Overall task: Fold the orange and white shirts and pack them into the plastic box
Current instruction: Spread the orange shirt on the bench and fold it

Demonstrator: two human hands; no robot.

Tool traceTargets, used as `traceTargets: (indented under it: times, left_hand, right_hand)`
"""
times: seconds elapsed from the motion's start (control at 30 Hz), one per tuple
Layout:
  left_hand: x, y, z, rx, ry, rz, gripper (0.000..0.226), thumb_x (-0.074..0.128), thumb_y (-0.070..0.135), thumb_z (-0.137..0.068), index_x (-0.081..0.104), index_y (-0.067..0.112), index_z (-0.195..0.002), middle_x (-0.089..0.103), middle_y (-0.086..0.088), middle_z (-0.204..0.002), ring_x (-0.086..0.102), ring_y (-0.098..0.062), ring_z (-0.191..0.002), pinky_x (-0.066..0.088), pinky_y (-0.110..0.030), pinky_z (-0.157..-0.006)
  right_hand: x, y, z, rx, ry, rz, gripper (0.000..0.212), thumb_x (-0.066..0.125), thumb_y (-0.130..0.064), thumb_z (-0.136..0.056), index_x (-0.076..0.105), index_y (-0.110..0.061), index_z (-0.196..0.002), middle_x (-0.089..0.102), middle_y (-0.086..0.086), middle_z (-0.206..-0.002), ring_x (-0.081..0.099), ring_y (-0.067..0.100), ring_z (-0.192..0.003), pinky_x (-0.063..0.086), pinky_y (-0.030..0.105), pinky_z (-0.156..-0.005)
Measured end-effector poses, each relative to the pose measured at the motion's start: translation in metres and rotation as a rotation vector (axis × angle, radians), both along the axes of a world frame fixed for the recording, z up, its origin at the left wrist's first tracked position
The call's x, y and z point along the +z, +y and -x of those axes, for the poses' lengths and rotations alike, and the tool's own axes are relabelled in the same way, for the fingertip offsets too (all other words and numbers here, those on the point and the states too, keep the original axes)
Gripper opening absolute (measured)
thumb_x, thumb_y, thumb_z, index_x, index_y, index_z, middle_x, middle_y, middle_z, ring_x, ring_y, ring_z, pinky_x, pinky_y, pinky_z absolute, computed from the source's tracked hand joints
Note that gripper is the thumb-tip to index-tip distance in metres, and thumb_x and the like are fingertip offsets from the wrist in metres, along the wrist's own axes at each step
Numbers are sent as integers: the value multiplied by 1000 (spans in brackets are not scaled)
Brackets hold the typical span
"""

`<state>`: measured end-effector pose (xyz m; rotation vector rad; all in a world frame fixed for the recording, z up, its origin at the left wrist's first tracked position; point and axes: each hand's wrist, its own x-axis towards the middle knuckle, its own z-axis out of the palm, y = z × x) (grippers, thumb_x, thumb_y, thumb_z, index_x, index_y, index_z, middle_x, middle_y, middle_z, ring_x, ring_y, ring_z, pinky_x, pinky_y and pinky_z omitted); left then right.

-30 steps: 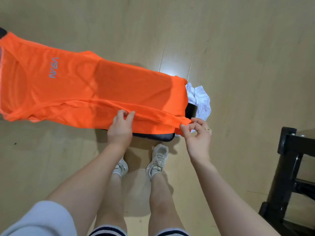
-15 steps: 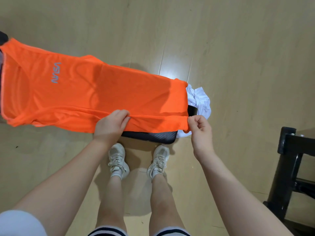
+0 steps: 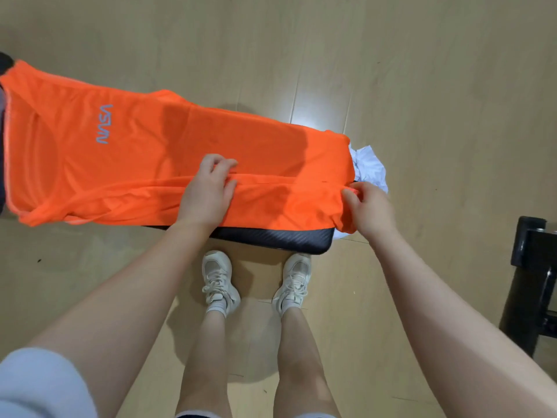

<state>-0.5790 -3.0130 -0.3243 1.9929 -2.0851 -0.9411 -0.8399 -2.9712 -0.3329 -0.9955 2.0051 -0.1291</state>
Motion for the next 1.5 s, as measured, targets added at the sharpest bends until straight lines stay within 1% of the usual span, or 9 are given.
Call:
traceTargets:
  times: [0.07,0.13,0.4,0.6,0.77,1.17,1.33,1.4,1.5]
  left_hand:
    - [-6,5,-7,124,33,-48,41,52,6,-88,49,5,-128,42,-16,-135,55,-34,-107,42,-39,-98]
    - [-8,18,-25,235,43,-87,41,51,5,-88,48,3,-129,43,-17,-135,52,-33,-112,39,-37,-101]
    - [-10,65,-146,695,-19,-97,34,51,4,-88,51,-3,-122,49,-26,-122,47,-38,-115,35,-40,-105]
    - [-34,55,-212,1374,189,-273,53,51,38,-88,41,8,-131,53,-16,-131,53,-33,-118,41,-44,-103]
    - [-44,35,-238,1714,708,-341,19,49,35,-93,51,17,-91,60,-3,-87,57,-15,-70,46,-28,-61]
    - [-7,-1,-286,1788,659,-203,24,53,6,-85,42,15,-65,50,0,-45,39,0,-21,27,-8,-27]
    - [-9,-23,-259,1733,1019,-120,14,46,9,-93,49,7,-106,55,-2,-83,58,-17,-87,50,-15,-63]
    - [-10,-13,-232,1458,816,-98,38,48,9,-91,40,7,-128,57,-2,-98,54,-16,-95,46,-23,-85]
    - [-11,16,-185,956,499,-63,24,47,17,-89,55,11,-111,60,-11,-102,56,-21,-92,44,-33,-90]
  right_hand:
    - [0,-2,-25,210,302,4,46,51,-37,-88,48,-12,-127,49,13,-134,40,34,-127,30,46,-105]
    - [9,5,-61,378,279,165,47,51,-29,-88,44,-13,-132,42,11,-142,34,32,-132,25,46,-108]
    - [20,-1,-213,829,-90,284,30,43,-21,-87,67,-14,-103,59,10,-123,49,35,-118,36,42,-94]
    - [3,-30,-294,939,69,243,32,45,-28,-93,53,-17,-121,54,6,-124,46,31,-115,34,39,-88]
    - [-11,-42,-318,958,263,240,29,52,-23,-88,56,-12,-115,56,12,-121,48,35,-112,35,43,-85]
    - [20,-101,-323,745,-196,157,14,52,-12,-92,63,-5,-96,60,-2,-84,53,15,-81,37,16,-67]
    - [-4,-97,-316,579,61,250,33,46,-25,-94,55,-10,-121,57,16,-122,51,36,-113,36,38,-94]
    - [-2,-77,-295,531,90,308,31,43,-26,-90,57,-13,-116,58,12,-120,51,34,-111,36,39,-94]
    - [6,-35,-246,415,111,305,22,48,-17,-89,61,-14,-106,58,10,-116,51,30,-109,36,39,-94]
